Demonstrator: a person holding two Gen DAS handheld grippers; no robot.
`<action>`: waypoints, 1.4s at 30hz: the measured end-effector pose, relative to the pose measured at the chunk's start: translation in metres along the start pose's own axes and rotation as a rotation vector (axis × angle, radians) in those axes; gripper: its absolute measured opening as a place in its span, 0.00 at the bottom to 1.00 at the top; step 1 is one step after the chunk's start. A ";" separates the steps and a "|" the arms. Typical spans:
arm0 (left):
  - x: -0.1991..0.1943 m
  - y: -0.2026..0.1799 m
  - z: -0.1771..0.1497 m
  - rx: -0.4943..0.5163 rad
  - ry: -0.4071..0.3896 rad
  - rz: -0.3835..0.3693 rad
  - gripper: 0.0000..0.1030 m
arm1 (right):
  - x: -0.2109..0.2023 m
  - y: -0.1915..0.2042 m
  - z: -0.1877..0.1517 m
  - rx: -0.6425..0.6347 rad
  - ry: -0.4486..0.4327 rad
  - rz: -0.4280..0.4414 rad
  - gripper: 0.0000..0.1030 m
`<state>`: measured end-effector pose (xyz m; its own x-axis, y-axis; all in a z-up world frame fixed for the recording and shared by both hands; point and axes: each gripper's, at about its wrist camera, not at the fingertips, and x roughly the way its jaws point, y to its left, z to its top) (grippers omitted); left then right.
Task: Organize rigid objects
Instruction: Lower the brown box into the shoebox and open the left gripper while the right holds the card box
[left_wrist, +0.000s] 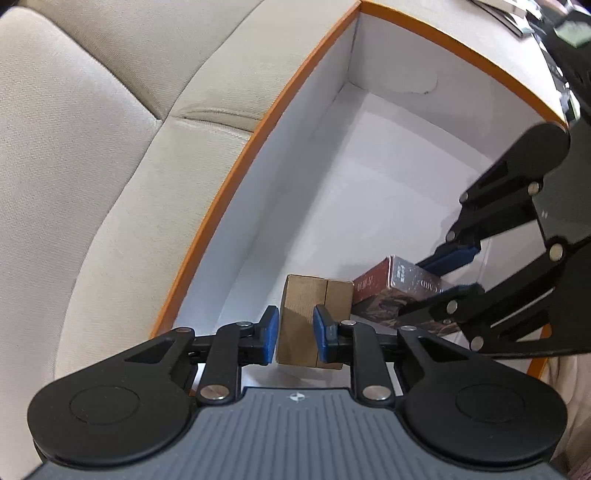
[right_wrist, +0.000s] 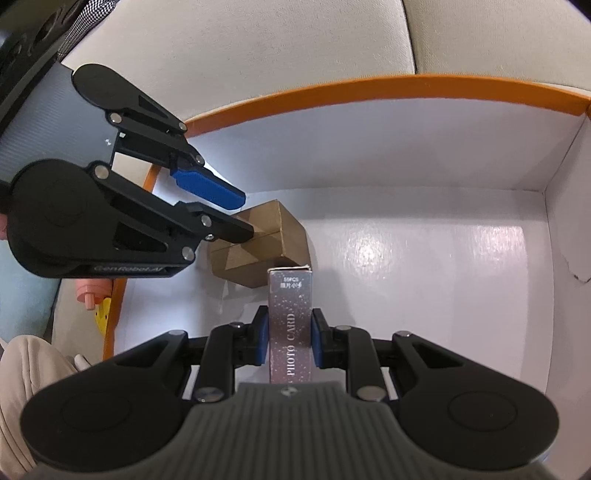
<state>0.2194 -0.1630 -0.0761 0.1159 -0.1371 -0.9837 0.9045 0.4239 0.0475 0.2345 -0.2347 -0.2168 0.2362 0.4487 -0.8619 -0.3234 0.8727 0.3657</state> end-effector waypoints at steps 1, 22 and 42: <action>0.000 0.001 0.000 -0.005 0.000 0.004 0.31 | 0.000 0.000 -0.001 0.003 0.001 -0.001 0.22; 0.029 -0.038 0.006 0.181 0.041 0.179 0.50 | -0.026 -0.011 0.001 0.018 0.010 -0.025 0.22; 0.041 -0.055 -0.007 0.288 -0.047 0.315 0.74 | -0.025 -0.015 0.041 0.067 -0.038 -0.008 0.23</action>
<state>0.1719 -0.1855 -0.1208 0.4175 -0.0848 -0.9047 0.8987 0.1855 0.3973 0.2705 -0.2511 -0.1862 0.2731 0.4477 -0.8515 -0.2596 0.8866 0.3829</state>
